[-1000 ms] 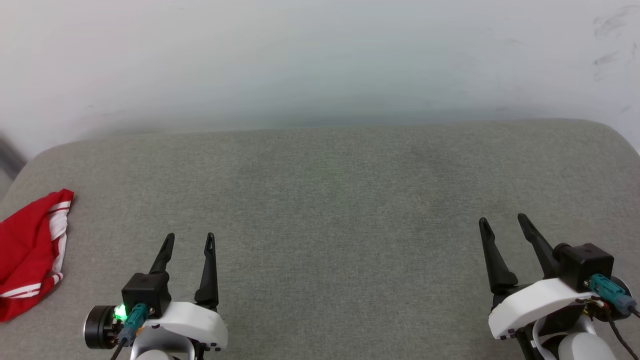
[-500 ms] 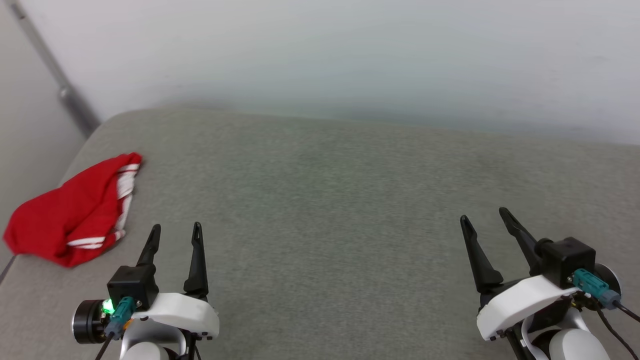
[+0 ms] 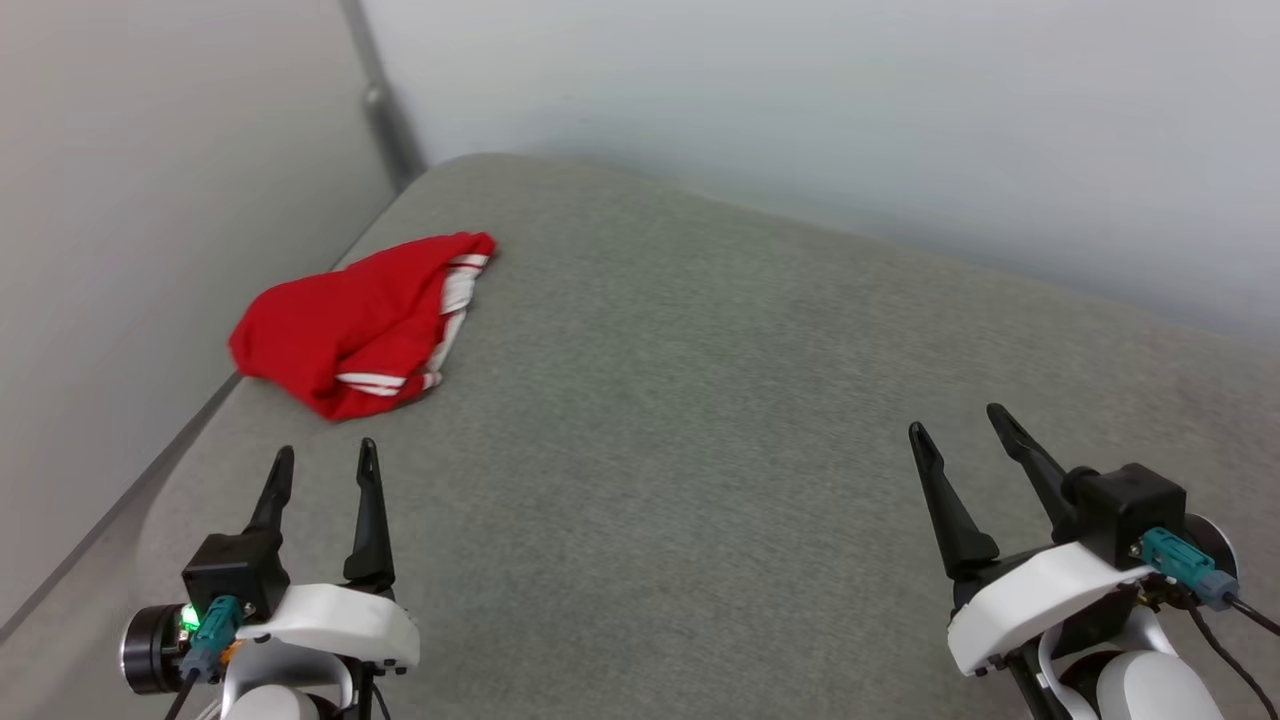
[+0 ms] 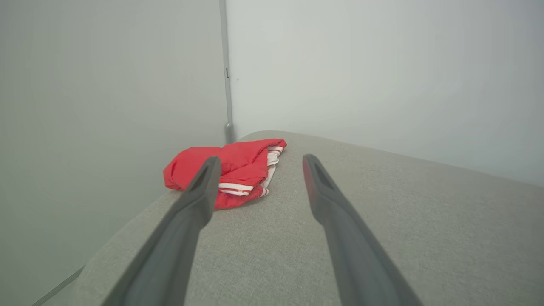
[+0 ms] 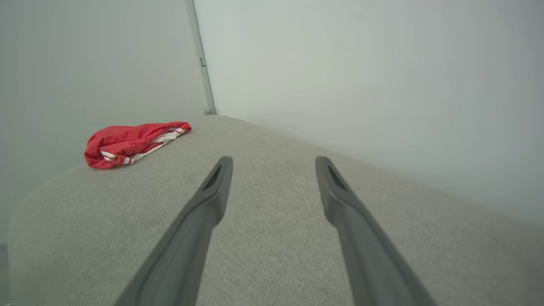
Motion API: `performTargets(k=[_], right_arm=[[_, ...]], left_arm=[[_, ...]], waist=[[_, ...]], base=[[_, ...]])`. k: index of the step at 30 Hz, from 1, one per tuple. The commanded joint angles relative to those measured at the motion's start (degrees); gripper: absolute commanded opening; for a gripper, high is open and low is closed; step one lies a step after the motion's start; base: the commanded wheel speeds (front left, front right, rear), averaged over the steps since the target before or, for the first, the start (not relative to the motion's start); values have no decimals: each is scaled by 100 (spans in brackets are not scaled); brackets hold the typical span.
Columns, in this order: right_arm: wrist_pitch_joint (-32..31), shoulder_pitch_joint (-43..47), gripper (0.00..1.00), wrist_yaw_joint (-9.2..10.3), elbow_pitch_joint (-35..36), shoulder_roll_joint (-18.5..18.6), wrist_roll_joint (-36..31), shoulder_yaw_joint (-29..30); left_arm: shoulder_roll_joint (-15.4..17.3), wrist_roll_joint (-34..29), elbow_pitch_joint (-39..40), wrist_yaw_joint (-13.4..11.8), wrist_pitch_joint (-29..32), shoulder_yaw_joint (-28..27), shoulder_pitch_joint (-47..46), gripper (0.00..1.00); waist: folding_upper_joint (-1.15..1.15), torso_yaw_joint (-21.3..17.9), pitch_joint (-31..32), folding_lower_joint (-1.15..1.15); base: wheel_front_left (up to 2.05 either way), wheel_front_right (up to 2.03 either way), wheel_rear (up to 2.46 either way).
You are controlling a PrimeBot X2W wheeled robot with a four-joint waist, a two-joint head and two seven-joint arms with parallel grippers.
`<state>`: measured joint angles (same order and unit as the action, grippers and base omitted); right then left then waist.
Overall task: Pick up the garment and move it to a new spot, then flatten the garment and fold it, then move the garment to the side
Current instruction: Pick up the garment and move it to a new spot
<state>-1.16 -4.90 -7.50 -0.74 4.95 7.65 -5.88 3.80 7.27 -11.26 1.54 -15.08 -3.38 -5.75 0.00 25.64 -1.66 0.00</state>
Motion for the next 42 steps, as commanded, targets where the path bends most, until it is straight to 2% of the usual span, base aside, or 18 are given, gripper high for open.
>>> performTargets(k=[1, 6, 13, 18, 24, 29, 34, 42], right_arm=[[-11, -50, 100, 2, 29, 0, 7, 13], [-28, -124, 100, 2, 50, -27, 2, -55], [-63, -238, 100, 2, 12, 40, -5, -162], [-110, -305, 100, 2, 82, 95, -28, -154], [-288, -550, 100, 2, 373, 243, -96, -101], [-434, -854, 100, 2, 642, 390, -152, -42], [-509, -1088, 100, 2, 847, 528, -163, 19], [-412, -1433, 100, 2, 934, 504, -99, 64]], left_arm=[[-1, 14, -2, 29, -14, -19, 41, 100], [-17, 31, -9, 26, -14, -115, 34, 100], [-30, -31, 6, 46, -14, -193, -77, 100], [40, -59, -113, 151, -14, -178, -424, 100], [150, 129, -359, 311, -14, -272, -1341, 100], [519, 382, -1027, 472, 77, -316, -2367, 100], [1033, 810, -1893, 567, 946, -276, -3278, 100], [2101, 1758, -3051, 595, 3230, -148, -4211, 100]], waist=[[0, 271, -40, 0], [0, 470, -83, 0], [0, 494, -149, 0], [0, 469, -226, 0], [0, 148, -715, 0], [0, -274, -1280, 0], [0, -657, -1785, 0], [0, -1180, -2522, 0]], base=[[0, 0, 0], [0, 0, 0], [0, 0, 0], [0, 0, 0], [0, 0, 0], [0, 0, 0], [0, 0, 0], [0, 0, 0]])
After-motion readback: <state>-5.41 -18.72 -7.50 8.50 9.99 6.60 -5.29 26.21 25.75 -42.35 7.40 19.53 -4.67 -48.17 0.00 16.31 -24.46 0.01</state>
